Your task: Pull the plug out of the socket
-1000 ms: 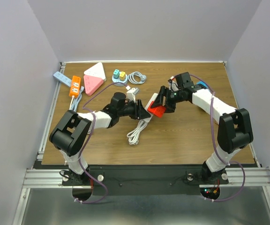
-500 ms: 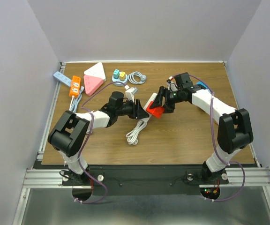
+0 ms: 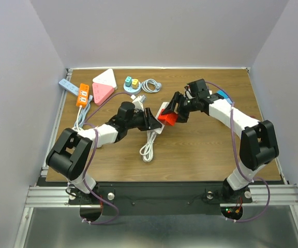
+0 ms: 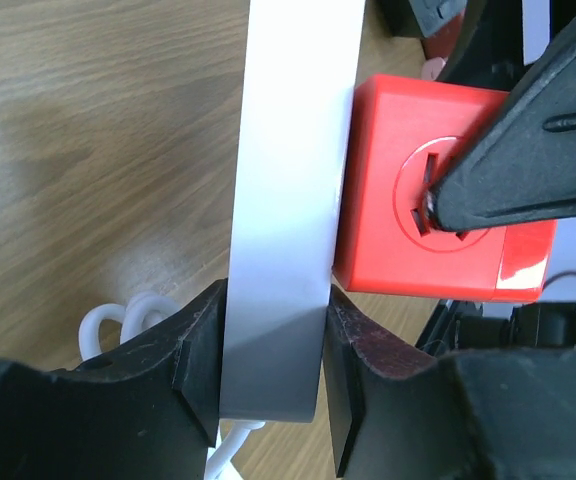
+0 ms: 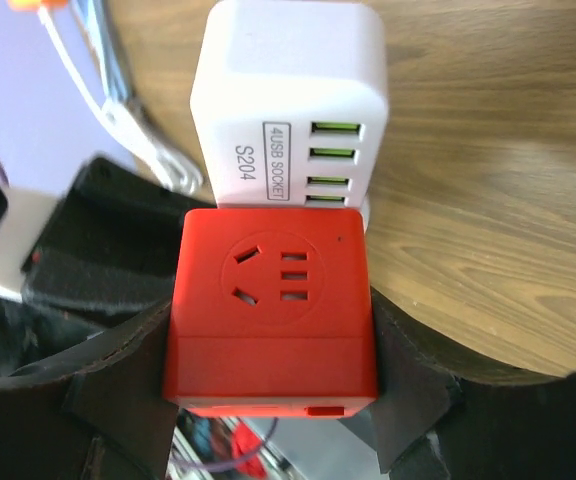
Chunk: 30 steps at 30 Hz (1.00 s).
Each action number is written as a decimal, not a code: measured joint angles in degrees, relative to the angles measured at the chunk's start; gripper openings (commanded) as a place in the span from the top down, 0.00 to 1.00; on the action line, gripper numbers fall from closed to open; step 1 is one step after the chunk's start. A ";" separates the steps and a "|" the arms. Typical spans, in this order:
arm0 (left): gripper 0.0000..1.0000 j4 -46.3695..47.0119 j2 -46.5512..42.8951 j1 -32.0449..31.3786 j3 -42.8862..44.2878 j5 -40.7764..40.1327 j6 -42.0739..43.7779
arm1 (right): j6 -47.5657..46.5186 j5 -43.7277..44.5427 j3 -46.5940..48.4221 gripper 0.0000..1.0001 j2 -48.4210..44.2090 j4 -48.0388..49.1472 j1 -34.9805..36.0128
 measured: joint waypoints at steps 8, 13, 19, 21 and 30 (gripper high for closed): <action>1.00 -4.24 -1.44 -3.98 -0.48 -9.62 -11.72 | 7.13 10.34 -2.67 1.00 -0.11 4.00 2.71; 1.00 -5.81 -1.86 -5.31 -0.55 -13.33 -14.97 | 8.57 13.90 -3.06 1.00 0.11 5.14 4.02; 1.00 -4.76 -0.85 -4.87 -0.59 -13.35 -14.62 | 7.28 13.92 -3.04 0.99 0.11 5.14 3.80; 1.00 -2.75 -0.04 -3.96 -0.96 -11.63 -13.84 | 6.75 12.55 -3.04 0.99 0.04 5.03 2.97; 1.00 8.85 2.58 -1.36 -2.05 -5.18 -8.41 | 3.65 -2.29 -2.60 1.00 -0.81 1.22 -4.68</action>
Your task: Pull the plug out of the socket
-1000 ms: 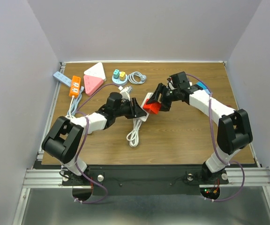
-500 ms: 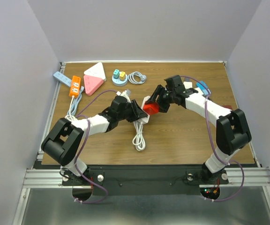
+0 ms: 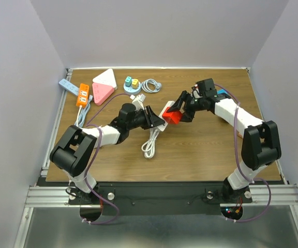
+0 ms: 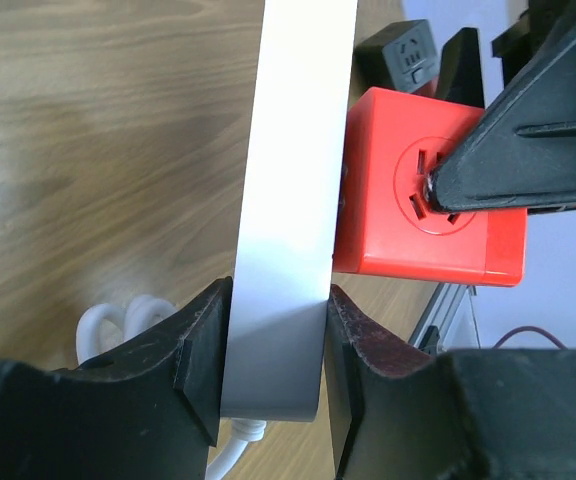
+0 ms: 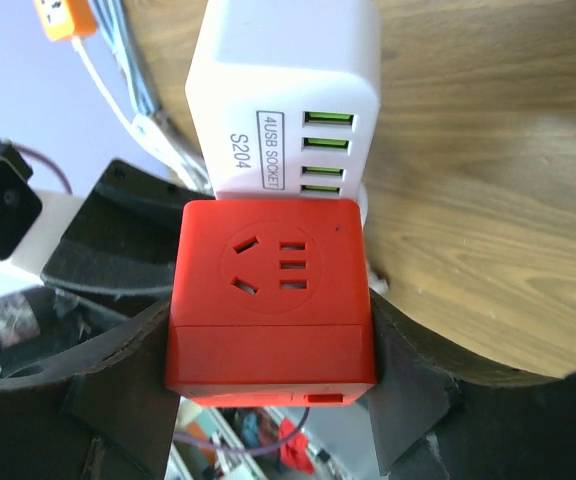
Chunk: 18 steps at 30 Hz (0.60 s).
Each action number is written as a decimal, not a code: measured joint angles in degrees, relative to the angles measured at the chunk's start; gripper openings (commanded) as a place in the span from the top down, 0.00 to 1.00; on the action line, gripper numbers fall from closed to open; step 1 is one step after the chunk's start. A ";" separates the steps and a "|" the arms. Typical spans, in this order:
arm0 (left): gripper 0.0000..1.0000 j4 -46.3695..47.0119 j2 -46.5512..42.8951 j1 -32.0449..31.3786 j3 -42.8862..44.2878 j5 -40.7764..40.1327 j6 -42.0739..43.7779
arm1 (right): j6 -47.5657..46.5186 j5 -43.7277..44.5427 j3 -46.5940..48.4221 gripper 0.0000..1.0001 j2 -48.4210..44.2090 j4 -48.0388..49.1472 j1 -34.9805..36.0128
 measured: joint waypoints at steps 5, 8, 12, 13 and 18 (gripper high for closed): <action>1.00 2.97 0.28 0.11 0.00 0.74 1.05 | -2.91 -4.13 2.08 1.00 0.00 -3.43 -2.01; 1.00 3.58 0.28 0.11 0.09 1.31 1.44 | -4.26 -6.23 2.29 0.99 0.00 -4.22 -2.62; 1.00 3.10 0.20 0.11 0.50 2.38 1.49 | -5.53 -9.09 2.29 1.00 0.15 -5.18 -2.75; 1.00 2.67 0.02 0.09 0.59 2.36 1.51 | -5.84 -9.42 2.29 1.00 0.44 -5.18 -2.80; 1.00 -4.33 -0.85 -1.14 2.62 -0.72 1.11 | -7.61 -9.07 3.61 1.00 3.56 -5.20 -2.89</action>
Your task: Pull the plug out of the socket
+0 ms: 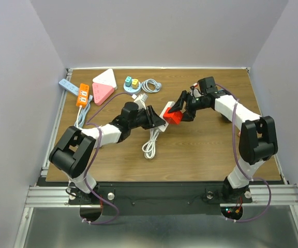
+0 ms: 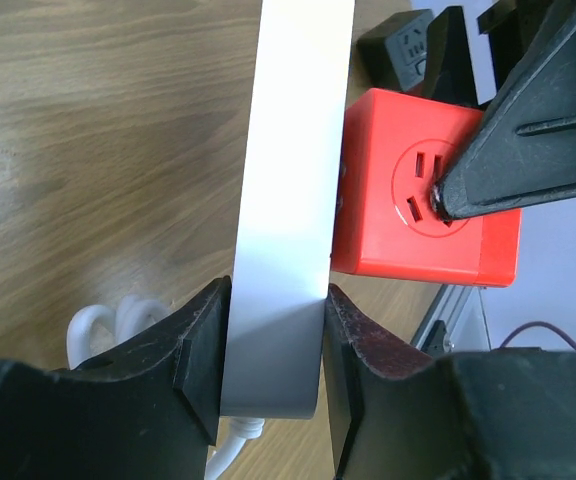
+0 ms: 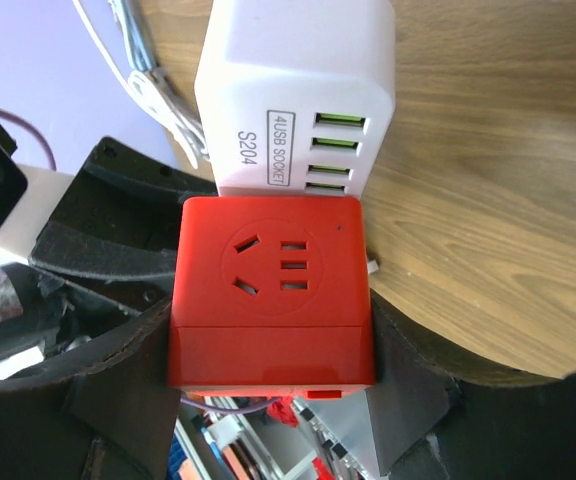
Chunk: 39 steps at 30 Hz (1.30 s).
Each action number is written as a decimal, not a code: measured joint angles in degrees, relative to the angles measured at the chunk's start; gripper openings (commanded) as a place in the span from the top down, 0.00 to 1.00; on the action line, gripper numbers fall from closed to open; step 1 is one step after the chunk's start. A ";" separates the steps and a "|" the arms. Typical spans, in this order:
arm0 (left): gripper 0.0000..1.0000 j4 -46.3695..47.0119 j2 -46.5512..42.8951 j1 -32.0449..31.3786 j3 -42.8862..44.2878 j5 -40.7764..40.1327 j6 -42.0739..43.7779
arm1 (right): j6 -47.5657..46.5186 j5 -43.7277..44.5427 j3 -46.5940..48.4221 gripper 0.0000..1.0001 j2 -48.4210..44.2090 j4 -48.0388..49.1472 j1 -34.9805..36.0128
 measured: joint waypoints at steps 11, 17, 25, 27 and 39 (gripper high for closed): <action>1.00 -6.16 0.00 -5.79 1.62 -10.95 -7.28 | -2.47 5.29 5.07 0.63 4.50 -3.56 0.85; 1.00 -8.72 0.00 -5.92 1.62 -12.44 -8.96 | -1.66 10.21 5.25 0.39 4.87 -2.89 3.69; 1.00 -11.02 0.02 -5.92 1.75 -14.14 -10.88 | 1.03 15.21 4.22 0.24 4.81 0.00 5.33; 1.00 -12.66 0.02 -5.92 1.75 -14.45 -11.17 | 1.62 16.81 4.17 0.26 4.79 0.92 5.70; 1.00 -13.75 0.02 -5.92 1.73 -15.37 -13.51 | 2.60 18.60 4.07 0.20 4.81 4.09 6.03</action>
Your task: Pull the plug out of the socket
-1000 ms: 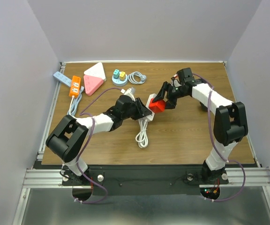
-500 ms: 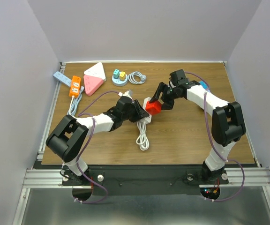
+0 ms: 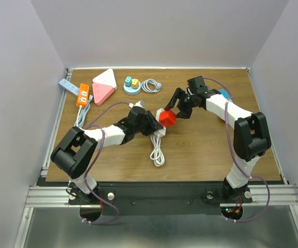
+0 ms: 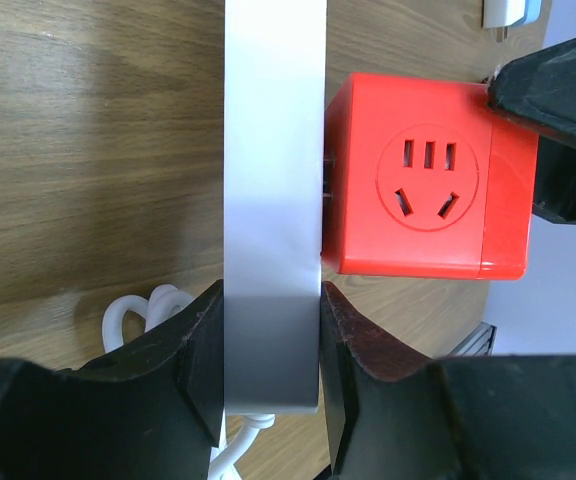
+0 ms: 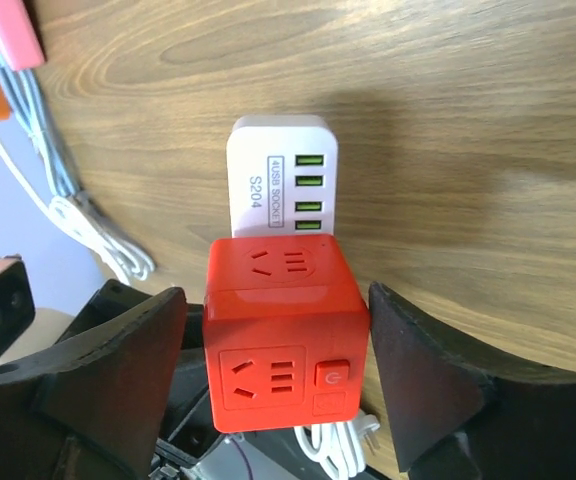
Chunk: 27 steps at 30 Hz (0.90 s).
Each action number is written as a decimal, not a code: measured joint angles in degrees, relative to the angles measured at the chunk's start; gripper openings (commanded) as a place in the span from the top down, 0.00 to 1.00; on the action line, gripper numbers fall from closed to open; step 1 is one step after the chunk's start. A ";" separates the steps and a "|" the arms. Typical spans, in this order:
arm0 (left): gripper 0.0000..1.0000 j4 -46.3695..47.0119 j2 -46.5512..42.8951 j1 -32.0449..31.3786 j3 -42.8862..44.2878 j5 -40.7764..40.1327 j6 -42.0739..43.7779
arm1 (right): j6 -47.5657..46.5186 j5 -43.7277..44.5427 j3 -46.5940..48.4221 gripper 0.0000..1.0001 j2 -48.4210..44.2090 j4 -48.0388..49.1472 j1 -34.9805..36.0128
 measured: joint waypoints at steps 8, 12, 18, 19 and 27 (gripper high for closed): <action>1.00 1.88 0.00 0.00 0.00 0.26 -1.62 | 2.08 -2.49 -2.38 0.23 0.00 2.80 2.40; 1.00 2.03 0.02 0.13 0.00 0.11 -2.32 | 2.58 -1.46 -3.58 0.60 0.00 3.74 3.63; 1.00 3.48 0.87 0.15 -0.35 0.20 -2.86 | 2.91 -0.48 -3.91 1.00 -0.11 4.13 3.61; 1.00 4.28 1.14 0.22 -0.57 0.26 -2.84 | 2.89 -0.31 -3.91 1.00 -0.15 4.11 3.61; 1.00 16.15 5.18 3.54 -4.09 6.93 -0.83 | 1.79 1.38 -1.05 1.00 -0.17 -0.98 3.02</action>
